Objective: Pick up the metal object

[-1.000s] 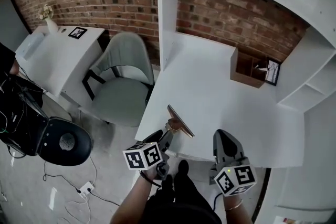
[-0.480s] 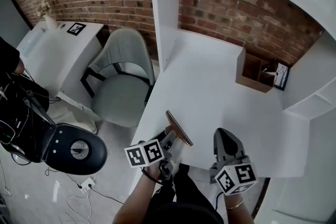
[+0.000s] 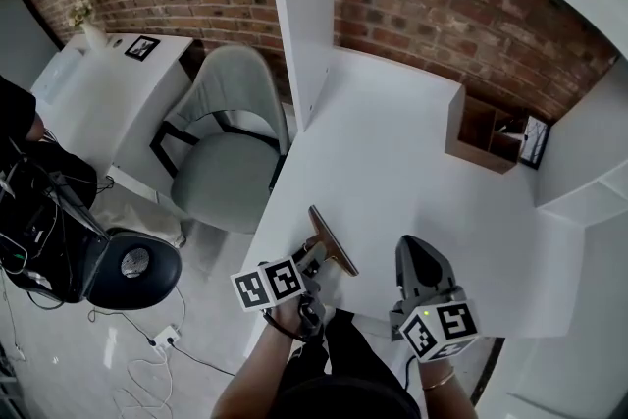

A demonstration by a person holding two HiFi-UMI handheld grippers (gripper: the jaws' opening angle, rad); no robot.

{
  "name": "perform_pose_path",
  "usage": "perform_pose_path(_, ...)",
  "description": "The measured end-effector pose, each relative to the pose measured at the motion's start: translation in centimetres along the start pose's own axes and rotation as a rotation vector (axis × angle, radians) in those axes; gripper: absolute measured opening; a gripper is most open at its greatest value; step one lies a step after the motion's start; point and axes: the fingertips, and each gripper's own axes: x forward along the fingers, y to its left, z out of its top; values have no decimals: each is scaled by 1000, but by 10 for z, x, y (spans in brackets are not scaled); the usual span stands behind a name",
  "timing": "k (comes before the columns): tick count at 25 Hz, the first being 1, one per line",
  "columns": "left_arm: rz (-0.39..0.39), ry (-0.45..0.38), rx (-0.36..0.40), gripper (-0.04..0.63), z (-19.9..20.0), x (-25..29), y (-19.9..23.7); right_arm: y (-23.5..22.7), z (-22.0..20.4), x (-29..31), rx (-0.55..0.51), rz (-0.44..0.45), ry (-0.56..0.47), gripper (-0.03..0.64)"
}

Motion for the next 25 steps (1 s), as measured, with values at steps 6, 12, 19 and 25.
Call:
perform_pose_path(6, 1, -1, -9, 71, 0, 1, -5, -4, 3, -3, 1, 0, -8, 4)
perform_pose_path(12, -23, 9, 14, 14, 1, 4, -16, -7, 8, -8, 2, -9, -24, 5)
perform_pose_path(19, -67, 23, 102, 11, 0, 0, -36, -7, 11, -20, 3, -26, -49, 5)
perform_pose_path(25, -95, -7, 273, 11, 13, -13, -66, -6, 18, -30, -2, -44, -80, 5)
